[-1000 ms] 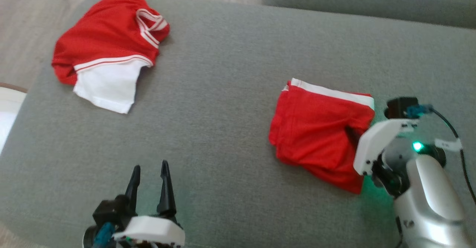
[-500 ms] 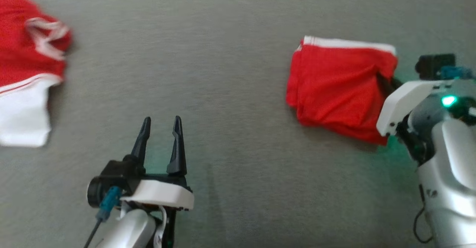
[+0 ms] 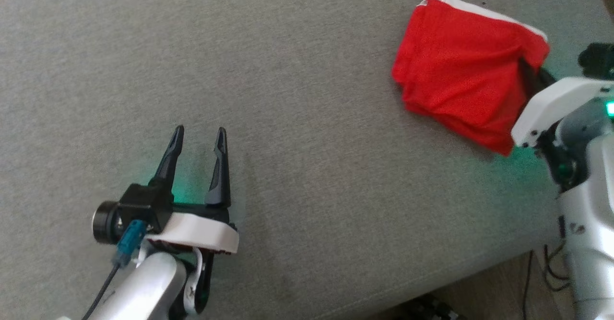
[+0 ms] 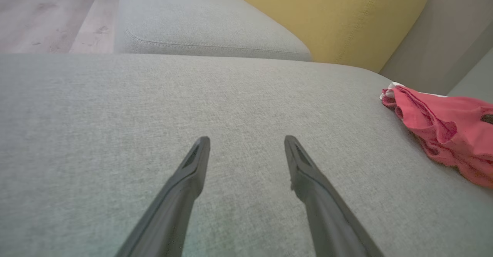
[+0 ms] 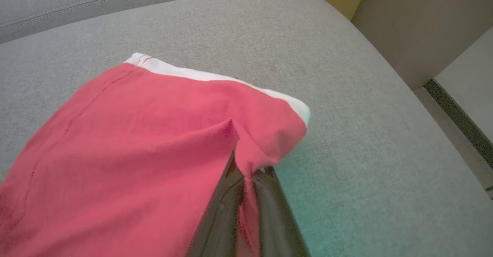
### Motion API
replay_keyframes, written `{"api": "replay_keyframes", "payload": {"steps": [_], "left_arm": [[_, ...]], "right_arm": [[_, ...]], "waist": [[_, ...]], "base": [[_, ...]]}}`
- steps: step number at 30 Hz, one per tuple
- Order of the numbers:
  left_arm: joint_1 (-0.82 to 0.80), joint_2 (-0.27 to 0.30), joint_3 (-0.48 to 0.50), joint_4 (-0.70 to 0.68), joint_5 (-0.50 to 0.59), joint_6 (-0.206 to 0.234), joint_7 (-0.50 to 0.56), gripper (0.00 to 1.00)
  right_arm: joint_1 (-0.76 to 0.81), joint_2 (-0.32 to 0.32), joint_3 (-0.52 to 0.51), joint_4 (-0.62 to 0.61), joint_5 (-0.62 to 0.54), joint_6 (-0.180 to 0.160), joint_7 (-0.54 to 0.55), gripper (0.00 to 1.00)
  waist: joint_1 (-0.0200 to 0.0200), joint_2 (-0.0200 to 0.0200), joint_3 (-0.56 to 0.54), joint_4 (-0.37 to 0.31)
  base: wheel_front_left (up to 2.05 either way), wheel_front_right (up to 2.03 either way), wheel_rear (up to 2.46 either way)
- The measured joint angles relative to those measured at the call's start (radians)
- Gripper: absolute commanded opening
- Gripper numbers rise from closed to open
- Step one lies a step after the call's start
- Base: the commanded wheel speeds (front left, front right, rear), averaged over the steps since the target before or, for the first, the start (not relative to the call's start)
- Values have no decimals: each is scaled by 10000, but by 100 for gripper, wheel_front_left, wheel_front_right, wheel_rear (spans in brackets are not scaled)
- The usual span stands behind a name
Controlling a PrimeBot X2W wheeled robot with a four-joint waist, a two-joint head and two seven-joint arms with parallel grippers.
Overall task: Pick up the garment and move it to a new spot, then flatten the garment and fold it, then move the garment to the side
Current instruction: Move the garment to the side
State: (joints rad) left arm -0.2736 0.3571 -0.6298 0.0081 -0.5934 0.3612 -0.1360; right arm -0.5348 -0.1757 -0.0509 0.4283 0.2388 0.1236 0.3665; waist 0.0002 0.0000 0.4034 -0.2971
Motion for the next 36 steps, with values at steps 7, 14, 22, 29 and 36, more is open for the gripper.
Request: {"api": "replay_keyframes", "payload": {"steps": [7, 14, 22, 29, 36], "left_arm": [[-126, 138, -77, -382, 190, 192, 115, 100], [-112, 150, -107, -508, 199, 355, 128, 100], [-114, 136, -136, -535, 198, 359, 113, 100], [-113, 130, -127, -472, 192, 362, 15, 100], [-65, 69, -107, -267, 2, 345, -151, 100]], "right_arm": [[-1000, -897, -332, 554, -336, 0, 52, 0], [-2114, -2180, -420, 1484, -1208, 0, 330, 0], [-2833, -2449, -692, 1954, -2056, 0, 88, 100], [-2831, -2180, -711, 1793, -2395, 0, -596, 100], [-2629, -1735, 58, 903, -1831, 0, -959, 100]], "waist": [[-2, 0, 161, 624], [-2, 0, 453, 1418], [-1, 0, 791, 1906], [-2, 0, 563, 1885], [-2, 0, -95, 1908]], "base": [[0, 0, 0], [0, 0, 0], [0, 0, 0], [0, 0, 0], [0, 0, 0]]}}
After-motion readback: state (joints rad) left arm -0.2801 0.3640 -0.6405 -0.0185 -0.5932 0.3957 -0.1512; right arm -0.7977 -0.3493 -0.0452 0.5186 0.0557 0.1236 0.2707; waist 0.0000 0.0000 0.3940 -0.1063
